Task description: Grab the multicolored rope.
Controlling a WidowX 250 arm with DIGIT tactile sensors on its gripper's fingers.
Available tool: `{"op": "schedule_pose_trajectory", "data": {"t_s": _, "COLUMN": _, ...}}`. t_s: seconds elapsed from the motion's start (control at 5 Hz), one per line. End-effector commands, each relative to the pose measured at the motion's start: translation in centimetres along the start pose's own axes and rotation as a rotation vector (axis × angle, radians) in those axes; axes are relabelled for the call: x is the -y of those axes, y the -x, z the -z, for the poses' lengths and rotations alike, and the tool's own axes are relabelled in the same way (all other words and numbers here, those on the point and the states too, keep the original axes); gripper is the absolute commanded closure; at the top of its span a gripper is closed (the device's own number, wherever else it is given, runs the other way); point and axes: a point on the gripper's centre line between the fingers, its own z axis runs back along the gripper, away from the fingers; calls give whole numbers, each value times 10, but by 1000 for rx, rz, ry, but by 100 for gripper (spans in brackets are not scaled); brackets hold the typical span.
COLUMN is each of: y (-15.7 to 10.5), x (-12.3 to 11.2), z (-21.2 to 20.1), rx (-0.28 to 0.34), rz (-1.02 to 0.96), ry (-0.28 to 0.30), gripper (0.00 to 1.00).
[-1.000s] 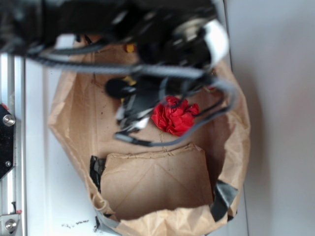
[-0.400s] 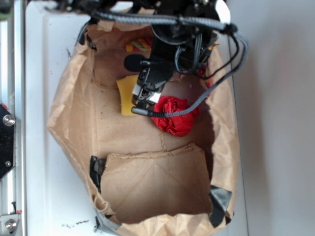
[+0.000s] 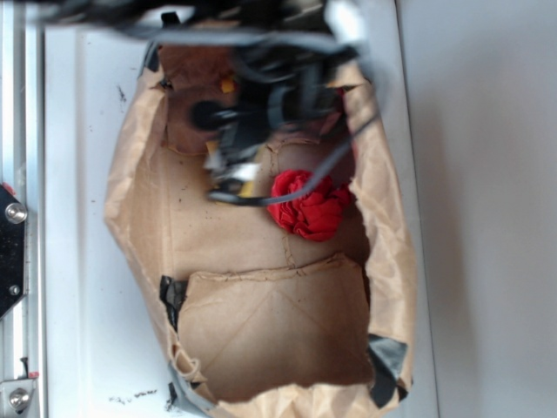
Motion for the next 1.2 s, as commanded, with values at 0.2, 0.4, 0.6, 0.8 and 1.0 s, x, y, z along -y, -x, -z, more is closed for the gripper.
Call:
{"op": "schedule_pose_trajectory", "data": {"t_s": 0.2, "y": 6, "x": 5, "z": -26, "rx": 89, "rz": -48, "ry": -151, "gripper": 0}}
{"op": "schedule_pose_trajectory", "data": {"t_s": 0.4, "y": 6, "x": 5, "z": -26, "rx": 89, "rz": -48, "ry": -151, "gripper": 0}}
{"op": "schedule_pose_trajectory", "data": {"t_s": 0.6, "y": 6, "x": 5, "z": -26, "rx": 89, "rz": -48, "ry": -151, "gripper": 0}}
{"op": "schedule_pose_trajectory", "data": {"t_s": 0.8, "y": 3, "x": -1, "z": -20, "rx": 96, "rz": -95, "ry": -196, "gripper": 0}}
{"op": "schedule_pose_trajectory", "data": {"t_s": 1.0, "y": -4, "x": -4, "z": -19, "rx": 99, "rz": -104, "ry": -195, "gripper": 0}}
